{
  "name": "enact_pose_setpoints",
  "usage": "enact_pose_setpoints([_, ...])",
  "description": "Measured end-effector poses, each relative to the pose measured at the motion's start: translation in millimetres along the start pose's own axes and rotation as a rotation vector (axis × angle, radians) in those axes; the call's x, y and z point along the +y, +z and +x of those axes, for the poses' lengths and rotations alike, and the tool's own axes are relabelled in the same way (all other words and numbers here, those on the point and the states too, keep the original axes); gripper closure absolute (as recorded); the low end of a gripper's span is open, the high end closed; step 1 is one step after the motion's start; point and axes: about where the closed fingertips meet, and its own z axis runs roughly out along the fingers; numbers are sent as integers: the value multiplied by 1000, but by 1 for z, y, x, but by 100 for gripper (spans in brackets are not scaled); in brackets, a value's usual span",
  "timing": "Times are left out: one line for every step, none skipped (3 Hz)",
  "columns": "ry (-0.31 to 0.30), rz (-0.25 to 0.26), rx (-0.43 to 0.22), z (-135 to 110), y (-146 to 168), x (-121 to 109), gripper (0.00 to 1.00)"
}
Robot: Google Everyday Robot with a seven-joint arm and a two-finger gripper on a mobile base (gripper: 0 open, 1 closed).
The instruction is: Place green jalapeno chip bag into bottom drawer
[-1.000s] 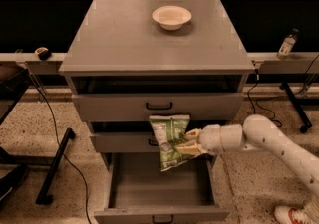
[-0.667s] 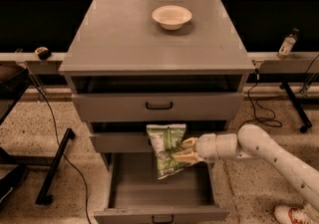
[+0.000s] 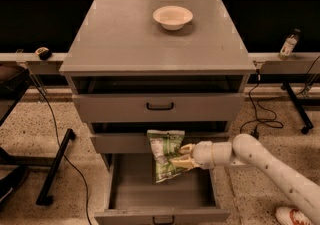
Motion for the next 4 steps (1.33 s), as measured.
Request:
enact_pose_setpoints([9,52,-39,75,46,-5,100])
enact_pose_setpoints([-2,62,7,133,81,-1,100])
enact_pose_setpoints([-1,60,13,138,84,0,100])
enact_pose_setpoints([-31,9,-16,132,96,6,100])
